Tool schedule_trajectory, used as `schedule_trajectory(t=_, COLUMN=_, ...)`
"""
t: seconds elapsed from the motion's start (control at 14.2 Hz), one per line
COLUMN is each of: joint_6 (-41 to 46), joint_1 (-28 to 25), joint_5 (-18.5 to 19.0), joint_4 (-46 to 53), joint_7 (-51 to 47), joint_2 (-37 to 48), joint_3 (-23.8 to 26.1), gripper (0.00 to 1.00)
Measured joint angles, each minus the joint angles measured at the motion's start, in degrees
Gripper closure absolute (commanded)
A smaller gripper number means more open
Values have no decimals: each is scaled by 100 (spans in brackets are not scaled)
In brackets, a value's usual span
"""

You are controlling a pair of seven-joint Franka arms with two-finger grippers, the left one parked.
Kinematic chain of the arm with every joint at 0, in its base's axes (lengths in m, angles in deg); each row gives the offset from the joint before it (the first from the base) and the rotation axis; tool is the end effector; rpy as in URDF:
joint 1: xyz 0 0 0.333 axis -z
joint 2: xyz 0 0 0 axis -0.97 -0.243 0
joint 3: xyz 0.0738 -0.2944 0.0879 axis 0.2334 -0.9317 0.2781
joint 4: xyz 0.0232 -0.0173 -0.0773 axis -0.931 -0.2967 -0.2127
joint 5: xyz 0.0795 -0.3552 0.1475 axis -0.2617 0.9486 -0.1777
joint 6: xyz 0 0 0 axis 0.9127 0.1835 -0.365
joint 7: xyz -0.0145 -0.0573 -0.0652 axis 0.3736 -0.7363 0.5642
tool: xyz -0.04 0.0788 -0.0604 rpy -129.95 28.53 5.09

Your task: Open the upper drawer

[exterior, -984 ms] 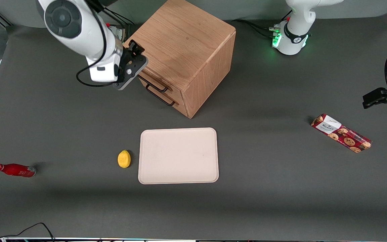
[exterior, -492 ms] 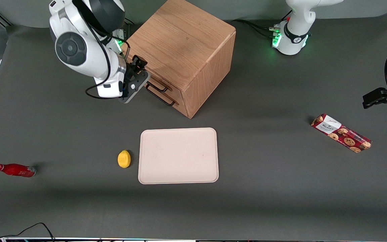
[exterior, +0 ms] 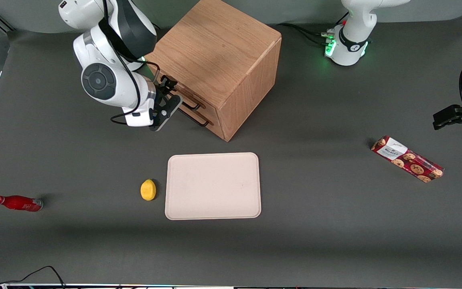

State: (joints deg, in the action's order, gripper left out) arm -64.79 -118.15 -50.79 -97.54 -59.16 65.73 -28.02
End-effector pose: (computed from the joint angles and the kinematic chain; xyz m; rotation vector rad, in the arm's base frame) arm 0.4821 0.2855 0.4431 -2.6438 -1.1002 0.5272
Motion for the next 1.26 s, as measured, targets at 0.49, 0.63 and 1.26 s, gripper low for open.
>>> schedule_trajectory(t=0.49, joint_6=-163, joint_1=0, joint_5=-149, joint_4=-329, joint_7=225, joint_2=-65, joint_3=0, gripper=0)
schedule_trajectory(t=0.63, joint_6=-186, joint_1=0, joint_5=-169, joint_4=-374, joint_7=300, joint_2=-117, joint_3=0, gripper=0)
schedule_trajectory(t=1.26, joint_6=-300, joint_1=8, joint_5=-341, joint_4=-483, joint_7=448, joint_2=-237, joint_3=-11, gripper=0)
